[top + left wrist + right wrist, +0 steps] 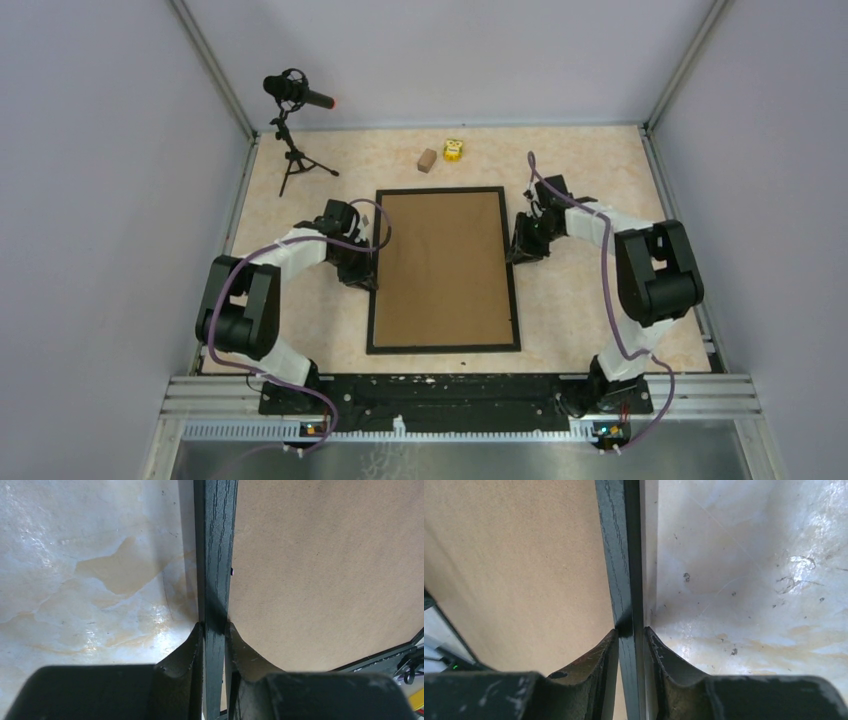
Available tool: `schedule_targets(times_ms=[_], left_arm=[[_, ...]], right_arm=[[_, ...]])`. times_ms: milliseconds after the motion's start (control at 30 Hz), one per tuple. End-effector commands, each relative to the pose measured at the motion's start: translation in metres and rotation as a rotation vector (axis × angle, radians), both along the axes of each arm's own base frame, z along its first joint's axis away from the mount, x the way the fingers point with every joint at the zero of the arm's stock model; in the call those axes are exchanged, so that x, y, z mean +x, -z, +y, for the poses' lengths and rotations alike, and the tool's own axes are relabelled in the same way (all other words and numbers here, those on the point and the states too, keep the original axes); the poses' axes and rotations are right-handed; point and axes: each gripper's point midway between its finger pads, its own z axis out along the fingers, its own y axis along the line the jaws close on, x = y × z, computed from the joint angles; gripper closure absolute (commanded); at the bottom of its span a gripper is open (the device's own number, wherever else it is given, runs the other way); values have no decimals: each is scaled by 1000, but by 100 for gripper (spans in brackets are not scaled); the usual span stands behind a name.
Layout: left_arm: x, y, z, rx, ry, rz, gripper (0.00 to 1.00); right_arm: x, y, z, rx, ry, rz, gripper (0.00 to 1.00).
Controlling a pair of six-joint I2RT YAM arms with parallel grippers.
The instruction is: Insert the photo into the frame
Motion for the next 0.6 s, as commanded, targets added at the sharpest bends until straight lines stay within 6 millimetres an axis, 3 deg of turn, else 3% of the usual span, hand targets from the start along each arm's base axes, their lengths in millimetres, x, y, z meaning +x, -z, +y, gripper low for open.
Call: schedule_targets(times_ms=[0, 167, 267, 333, 400, 467, 567], left_arm=[[-19, 28, 1, 23, 15, 90, 100], [-19, 27, 0, 14, 17, 86, 100], [-19, 26, -2, 1, 23, 86, 100], [-19, 25, -3, -5, 26, 86, 100], [-20, 25, -3, -2, 25, 85, 100], [-19, 25, -2, 2, 23, 80, 100], [-18, 23, -2, 0, 22, 73, 100]], right_arm=[[-29, 34, 12, -147, 38, 32, 75], [-45, 48, 28, -198, 139, 22, 74], [-41, 57, 28, -252, 160, 15, 73], [-33, 50, 37, -246, 121, 12, 68], [-29, 29, 49, -208, 71, -19, 57], [-25, -5, 61, -133, 40, -73, 44], [-11, -56, 61, -66, 20, -176, 31]])
